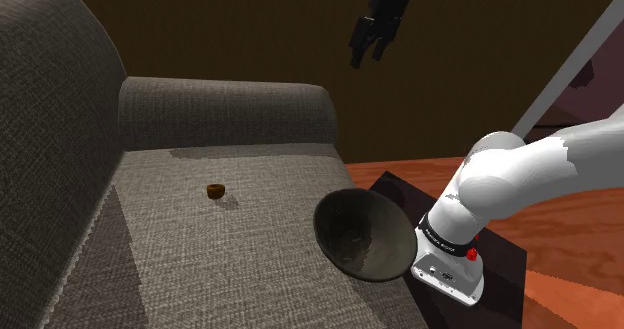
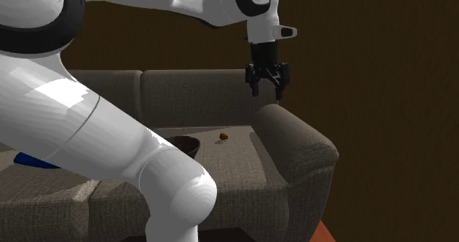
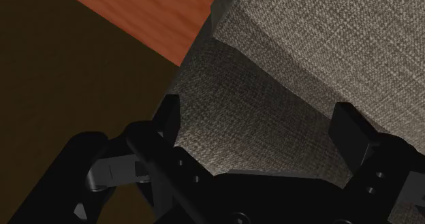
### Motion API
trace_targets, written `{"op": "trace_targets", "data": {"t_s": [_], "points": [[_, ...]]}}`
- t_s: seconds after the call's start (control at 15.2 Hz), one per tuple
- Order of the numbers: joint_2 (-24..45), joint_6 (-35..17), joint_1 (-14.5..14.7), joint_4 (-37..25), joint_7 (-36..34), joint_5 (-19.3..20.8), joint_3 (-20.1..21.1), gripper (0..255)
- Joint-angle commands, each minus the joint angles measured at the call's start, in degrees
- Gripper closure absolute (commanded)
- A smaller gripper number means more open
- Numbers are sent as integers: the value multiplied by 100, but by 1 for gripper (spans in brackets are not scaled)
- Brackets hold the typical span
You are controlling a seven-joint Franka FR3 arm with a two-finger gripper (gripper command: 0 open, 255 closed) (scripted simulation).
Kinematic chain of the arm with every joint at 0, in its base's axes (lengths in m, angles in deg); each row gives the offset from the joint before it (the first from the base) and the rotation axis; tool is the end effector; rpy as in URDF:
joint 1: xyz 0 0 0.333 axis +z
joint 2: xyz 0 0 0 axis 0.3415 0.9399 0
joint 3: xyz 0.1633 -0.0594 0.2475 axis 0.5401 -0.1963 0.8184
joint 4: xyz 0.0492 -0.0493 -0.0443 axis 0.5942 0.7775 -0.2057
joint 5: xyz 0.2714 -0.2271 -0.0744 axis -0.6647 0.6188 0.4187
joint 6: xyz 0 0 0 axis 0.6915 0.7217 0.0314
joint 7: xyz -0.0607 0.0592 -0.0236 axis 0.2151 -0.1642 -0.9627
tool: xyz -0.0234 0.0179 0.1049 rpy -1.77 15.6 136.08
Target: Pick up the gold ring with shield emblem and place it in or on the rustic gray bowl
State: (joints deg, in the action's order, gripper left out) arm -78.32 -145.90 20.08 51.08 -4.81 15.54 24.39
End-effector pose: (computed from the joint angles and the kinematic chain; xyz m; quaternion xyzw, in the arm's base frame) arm 0.3039 0.0237 0.5938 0.9980 -0.0209 0.0564 0.0206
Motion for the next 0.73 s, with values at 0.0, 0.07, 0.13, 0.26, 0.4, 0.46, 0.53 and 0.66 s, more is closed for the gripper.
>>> {"op": "trace_targets", "data": {"t_s": [0.0, 0.07, 0.13, 0.26, 0.4, 0.46, 0.53, 0.66], "points": [[0, 0, 0, 0, 0, 0, 0, 0], [118, -75, 36, 8, -94, -58, 93, 0], [242, -150, 71, 10, -187, -114, 185, 0], [504, -300, 139, -2, -372, -221, 368, 0], [786, -450, 201, -38, -553, -320, 552, 0], [934, -524, 232, -64, -644, -364, 642, 0], [1086, -598, 261, -97, -734, -405, 732, 0], [1404, -742, 317, -178, -916, -477, 909, 0]]}}
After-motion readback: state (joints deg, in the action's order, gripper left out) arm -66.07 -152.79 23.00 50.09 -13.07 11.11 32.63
